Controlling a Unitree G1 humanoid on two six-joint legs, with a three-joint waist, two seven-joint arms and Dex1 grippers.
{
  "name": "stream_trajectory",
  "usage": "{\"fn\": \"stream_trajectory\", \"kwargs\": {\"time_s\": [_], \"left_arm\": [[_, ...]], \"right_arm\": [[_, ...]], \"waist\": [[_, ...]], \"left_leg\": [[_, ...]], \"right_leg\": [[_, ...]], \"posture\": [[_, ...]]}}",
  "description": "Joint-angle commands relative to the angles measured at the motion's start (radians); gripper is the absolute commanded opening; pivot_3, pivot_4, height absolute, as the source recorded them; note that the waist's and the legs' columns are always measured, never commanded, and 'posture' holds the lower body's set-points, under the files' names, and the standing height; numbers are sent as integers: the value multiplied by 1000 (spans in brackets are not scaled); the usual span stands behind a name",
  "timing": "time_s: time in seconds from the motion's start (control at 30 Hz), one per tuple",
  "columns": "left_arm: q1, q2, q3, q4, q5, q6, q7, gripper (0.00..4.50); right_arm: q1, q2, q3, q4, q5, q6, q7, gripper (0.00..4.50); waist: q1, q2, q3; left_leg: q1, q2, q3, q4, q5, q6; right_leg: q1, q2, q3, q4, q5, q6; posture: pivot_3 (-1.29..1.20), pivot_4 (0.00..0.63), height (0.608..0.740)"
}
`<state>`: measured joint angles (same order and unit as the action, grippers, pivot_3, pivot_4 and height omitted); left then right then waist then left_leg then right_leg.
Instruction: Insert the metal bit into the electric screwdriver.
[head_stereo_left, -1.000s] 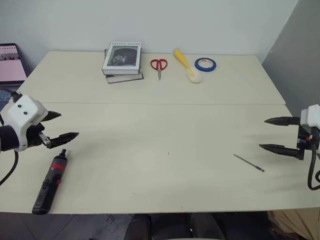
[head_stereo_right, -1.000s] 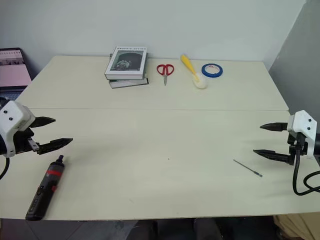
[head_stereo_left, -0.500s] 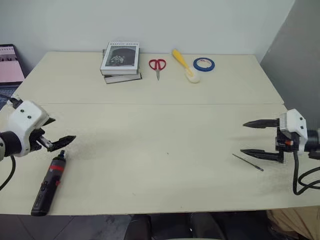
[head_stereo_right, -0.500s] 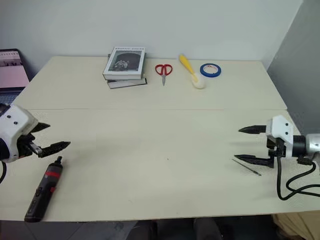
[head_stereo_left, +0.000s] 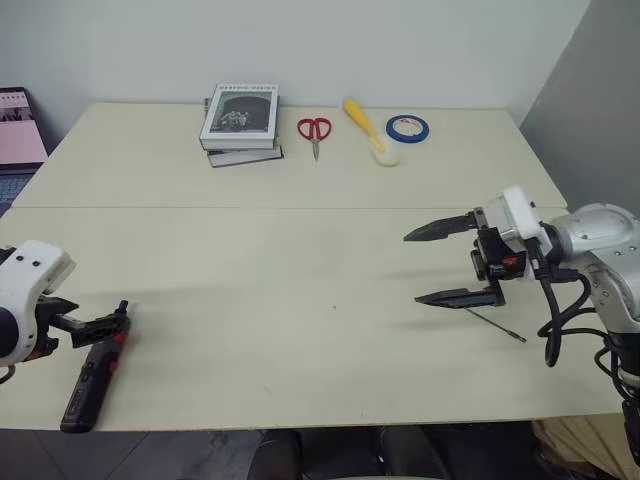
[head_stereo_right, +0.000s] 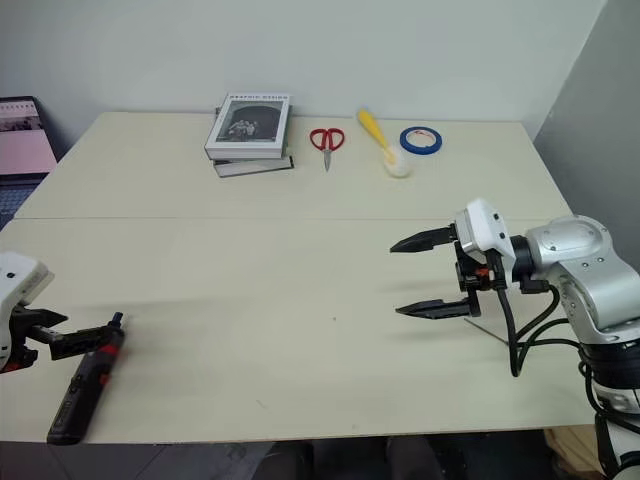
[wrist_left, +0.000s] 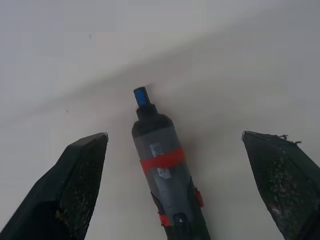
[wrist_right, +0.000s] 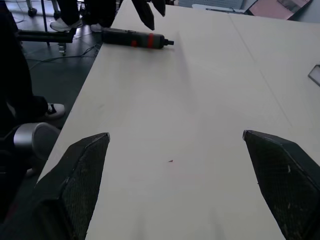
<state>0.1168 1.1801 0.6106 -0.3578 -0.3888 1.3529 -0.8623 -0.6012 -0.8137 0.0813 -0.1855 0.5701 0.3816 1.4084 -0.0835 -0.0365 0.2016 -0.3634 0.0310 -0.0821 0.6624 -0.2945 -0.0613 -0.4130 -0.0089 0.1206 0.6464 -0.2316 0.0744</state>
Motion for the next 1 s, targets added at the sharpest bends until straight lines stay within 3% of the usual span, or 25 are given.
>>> {"fn": "stream_trajectory", "kwargs": {"time_s": [0.03, 0.43, 0.8, 1.0], "left_arm": [[-72, 28, -94, 83, 30, 15, 77, 4495], [-328, 31, -300, 256, -37, 159, 114, 4495], [-280, 50, -320, 294, -51, 157, 119, 4495], [-285, 31, -349, 308, -55, 128, 121, 4495]], "right_arm": [[-65, 22, 16, 14, 9, -19, 61, 4500], [-177, 82, 112, 83, -44, -81, 161, 4500], [-213, 123, 142, 124, -87, -97, 116, 4500], [-226, 120, 105, 102, -25, -42, 132, 4500]], "waist": [[-1, 0, 0], [0, 0, 0], [1, 0, 0], [0, 0, 0]], "left_leg": [[0, 0, 0, 0, 0, 0], [-1, 0, -1, 0, 0, 0], [-2, 0, -1, 0, 0, 0], [-1, 0, -1, 0, 0, 0]], "right_leg": [[0, 0, 0, 0, 0, 0], [-1, 0, -2, 1, 1, 0], [-2, 0, -2, 1, 2, -2], [-2, 0, -2, 1, 2, -2]], "posture": [[0, 150, 740], [0, 150, 740], [0, 150, 740], [0, 150, 740]]}}
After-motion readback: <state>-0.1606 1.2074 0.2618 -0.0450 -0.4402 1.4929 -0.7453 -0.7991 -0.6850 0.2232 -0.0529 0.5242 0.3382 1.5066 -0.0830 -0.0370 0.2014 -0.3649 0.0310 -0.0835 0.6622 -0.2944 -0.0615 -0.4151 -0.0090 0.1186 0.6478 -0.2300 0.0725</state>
